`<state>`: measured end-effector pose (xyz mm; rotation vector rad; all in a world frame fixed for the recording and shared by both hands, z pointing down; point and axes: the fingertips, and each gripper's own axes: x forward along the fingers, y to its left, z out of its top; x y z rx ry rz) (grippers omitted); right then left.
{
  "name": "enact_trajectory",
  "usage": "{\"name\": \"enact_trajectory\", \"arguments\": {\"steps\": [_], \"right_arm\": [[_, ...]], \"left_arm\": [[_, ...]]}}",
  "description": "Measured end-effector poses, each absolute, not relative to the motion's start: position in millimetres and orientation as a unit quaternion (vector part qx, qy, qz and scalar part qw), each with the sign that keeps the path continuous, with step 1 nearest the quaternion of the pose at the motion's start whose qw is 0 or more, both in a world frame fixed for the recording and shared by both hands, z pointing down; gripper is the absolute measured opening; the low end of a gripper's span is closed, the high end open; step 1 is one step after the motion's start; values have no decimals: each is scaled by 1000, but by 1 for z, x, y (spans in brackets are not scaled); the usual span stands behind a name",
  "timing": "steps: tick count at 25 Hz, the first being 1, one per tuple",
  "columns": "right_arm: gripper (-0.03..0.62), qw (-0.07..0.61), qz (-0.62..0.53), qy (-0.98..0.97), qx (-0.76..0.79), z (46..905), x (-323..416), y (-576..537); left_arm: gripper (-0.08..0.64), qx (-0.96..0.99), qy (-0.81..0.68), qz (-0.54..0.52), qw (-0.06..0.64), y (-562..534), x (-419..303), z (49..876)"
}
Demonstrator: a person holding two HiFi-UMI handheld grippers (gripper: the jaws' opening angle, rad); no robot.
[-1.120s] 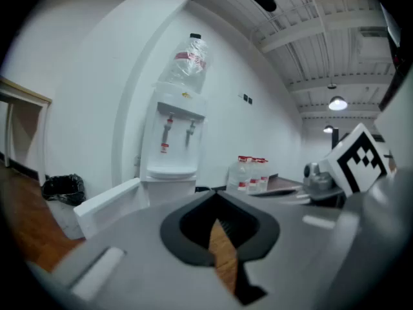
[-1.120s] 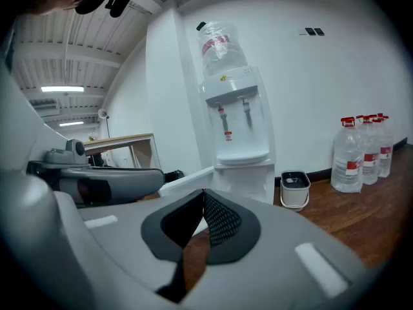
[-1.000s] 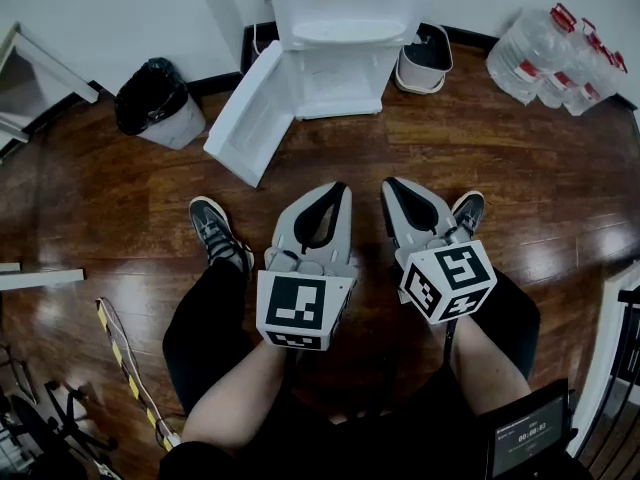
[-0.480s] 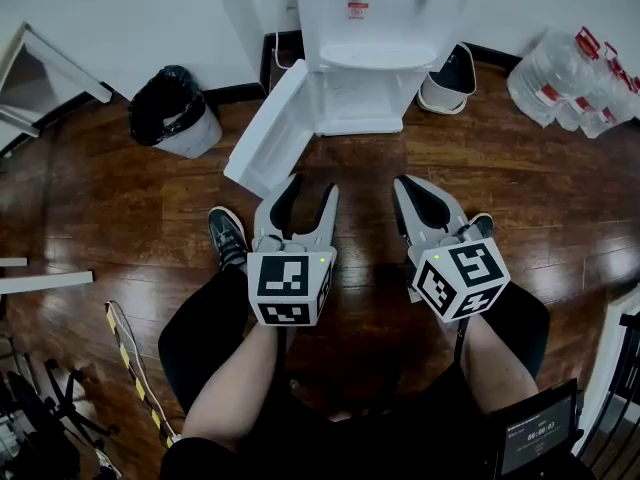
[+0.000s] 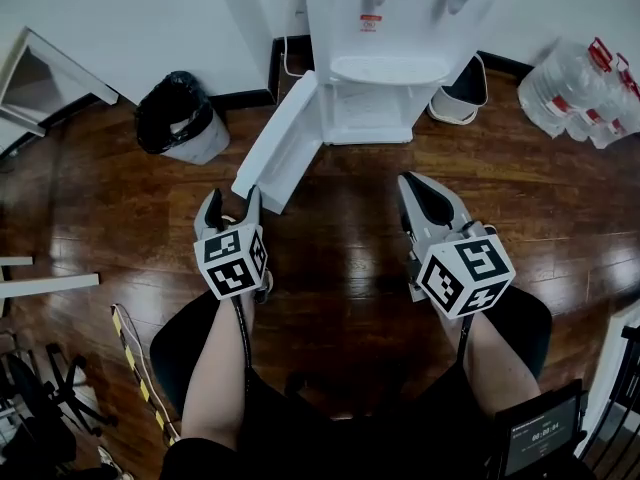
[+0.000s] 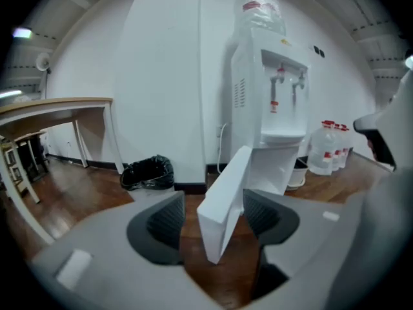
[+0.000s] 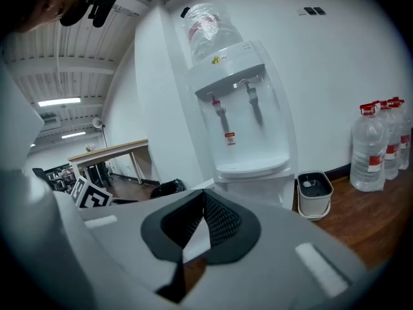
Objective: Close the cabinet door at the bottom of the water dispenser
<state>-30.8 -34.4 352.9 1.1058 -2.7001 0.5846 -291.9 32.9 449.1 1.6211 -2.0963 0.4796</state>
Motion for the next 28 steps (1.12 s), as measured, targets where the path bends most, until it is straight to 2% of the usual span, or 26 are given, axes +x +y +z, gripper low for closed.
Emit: {"name": "enact_trajectory", "arguments": {"steps": [5,10,16,28], "right_arm": [[5,74,210,-902,370,353,-34,-41],[5,74,227,-896,374,359,-29,-45],[5,75,239,-890,380,364,-23,-51],[5,86,247,-889,376,372,-28,-49]], "left_arm": [[287,580,-753,175,255,30,-296,483],[290,585,-749,202,236,19,-292,490],[287,572,-759,186,248,12,-296,495],[240,581,-746,165,282,24,-271,494]]}}
